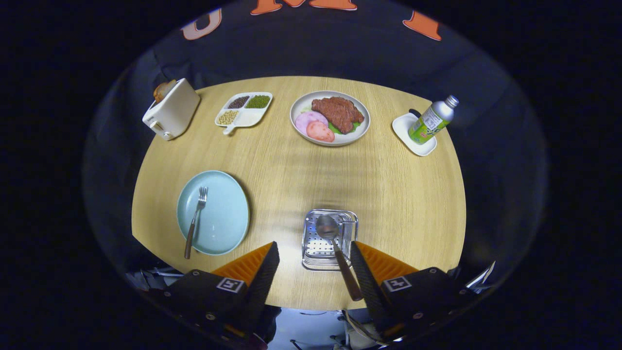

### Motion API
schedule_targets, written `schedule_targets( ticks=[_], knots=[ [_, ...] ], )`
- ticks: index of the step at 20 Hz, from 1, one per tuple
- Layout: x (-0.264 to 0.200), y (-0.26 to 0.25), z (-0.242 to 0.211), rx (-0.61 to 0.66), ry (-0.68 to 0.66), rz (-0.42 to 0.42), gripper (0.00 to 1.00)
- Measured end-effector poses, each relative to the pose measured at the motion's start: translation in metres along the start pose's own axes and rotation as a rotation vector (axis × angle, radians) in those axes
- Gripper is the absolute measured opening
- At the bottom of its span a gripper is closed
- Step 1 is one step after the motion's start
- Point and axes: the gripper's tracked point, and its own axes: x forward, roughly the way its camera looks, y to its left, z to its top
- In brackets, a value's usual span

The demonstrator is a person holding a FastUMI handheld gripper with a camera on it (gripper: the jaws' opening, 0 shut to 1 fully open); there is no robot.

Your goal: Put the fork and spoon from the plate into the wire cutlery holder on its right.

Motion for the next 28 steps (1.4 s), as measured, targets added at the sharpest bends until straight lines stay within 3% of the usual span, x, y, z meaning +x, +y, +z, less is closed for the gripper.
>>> schedule_targets(
  ticks=[2, 8, 16, 28],
  knots=[
    [-0.009, 0.015, 0.008, -0.001, -0.059, -0.01, 0.99],
    [-0.026, 0.088, 0.007, -0.017, -0.19, 0.02, 0.99],
    [0.005, 0.197, -0.018, 0.017, -0.273, 0.101, 0.99],
    [0.076, 0.232, -0.04, 0.015, -0.329, -0.002, 0.99]
  ],
)
